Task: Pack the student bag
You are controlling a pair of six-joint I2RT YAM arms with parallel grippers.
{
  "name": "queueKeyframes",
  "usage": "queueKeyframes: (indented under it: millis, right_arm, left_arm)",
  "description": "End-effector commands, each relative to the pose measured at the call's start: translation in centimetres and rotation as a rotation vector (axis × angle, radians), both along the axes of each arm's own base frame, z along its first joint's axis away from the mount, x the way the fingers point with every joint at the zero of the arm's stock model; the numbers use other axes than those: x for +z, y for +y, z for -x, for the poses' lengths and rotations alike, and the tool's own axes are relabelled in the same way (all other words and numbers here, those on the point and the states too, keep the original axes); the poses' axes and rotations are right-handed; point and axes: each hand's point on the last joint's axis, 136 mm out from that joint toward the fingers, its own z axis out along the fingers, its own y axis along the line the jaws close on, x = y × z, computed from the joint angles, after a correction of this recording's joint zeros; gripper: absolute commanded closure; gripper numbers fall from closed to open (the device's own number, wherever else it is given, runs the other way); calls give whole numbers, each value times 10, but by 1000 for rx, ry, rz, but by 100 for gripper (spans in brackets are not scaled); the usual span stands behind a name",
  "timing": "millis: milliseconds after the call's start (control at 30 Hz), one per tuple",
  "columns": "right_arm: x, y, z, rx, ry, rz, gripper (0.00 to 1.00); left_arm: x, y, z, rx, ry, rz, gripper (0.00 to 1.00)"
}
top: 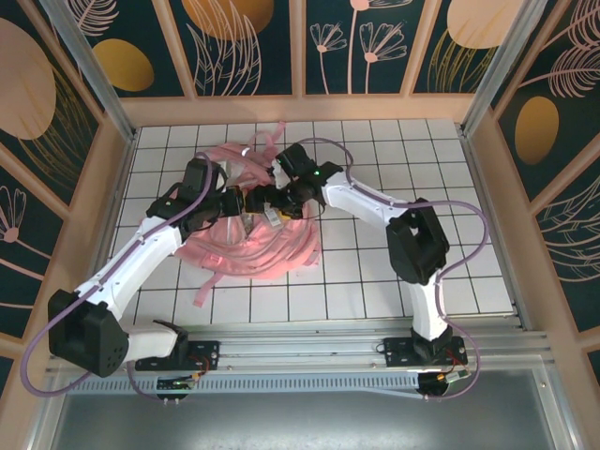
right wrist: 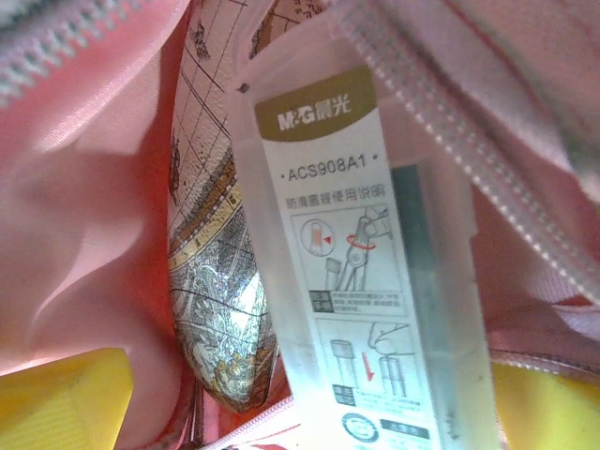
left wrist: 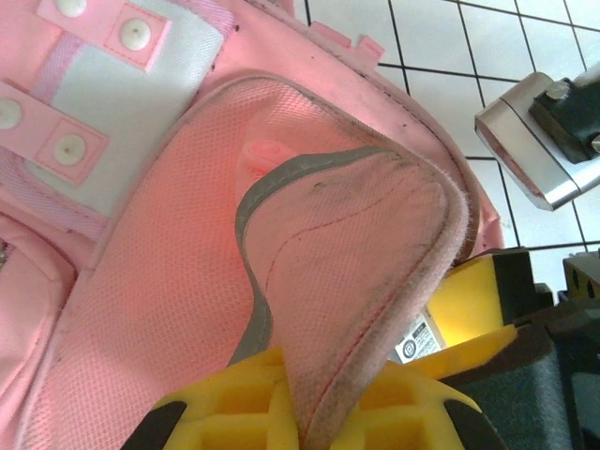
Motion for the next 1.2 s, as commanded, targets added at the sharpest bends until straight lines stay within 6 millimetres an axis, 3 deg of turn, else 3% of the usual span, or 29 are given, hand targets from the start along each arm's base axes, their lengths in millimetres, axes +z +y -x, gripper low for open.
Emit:
queueKeyframes:
  millis: [0,67,133,333,467,567,633,767,867,1000,1100,1167]
  right_arm:
    - [66,5,4,-41,-111,-263,1]
    - [60,-8,16,-67,-69,-319,1]
    - [52,-9,26,-68,-19,-363,6]
    - [56,23,22,-58,14,-482,48]
    - [45,39,11,-89,40,-473,59]
    - [37,46,-2,-127,37,-457,62]
    - [22,50,-10,-157,61,-389,62]
    - [-4,39,-19,-241,20,-187,70]
    - [-4,30,-22,-289,-19,-115,77]
    - [-6,22,-24,-360,-26,-74,81]
    - [3,36,-28,-347,-36,-117,81]
    - [32,57,-30,-318,-74,-246,81]
  left_arm:
    - [34,-43,11,-154,-59,139,100]
    - [31,-45,10,-157,-51,145,100]
    - [30,-48,9,-163,-47,159,100]
    - [28,-53,9,-178,-29,175,100]
    - [29,-56,11,-183,-19,204,100]
    - [27,-60,15,-184,-4,246,100]
    - [26,-61,16,-182,2,261,100]
    - [36,-61,16,-186,-17,270,100]
    - [54,-66,15,-201,-43,299,100]
    - [96,-74,13,-219,-119,350,100]
    - [106,-87,15,-257,-115,363,100]
    - [106,-100,20,-280,-115,383,100]
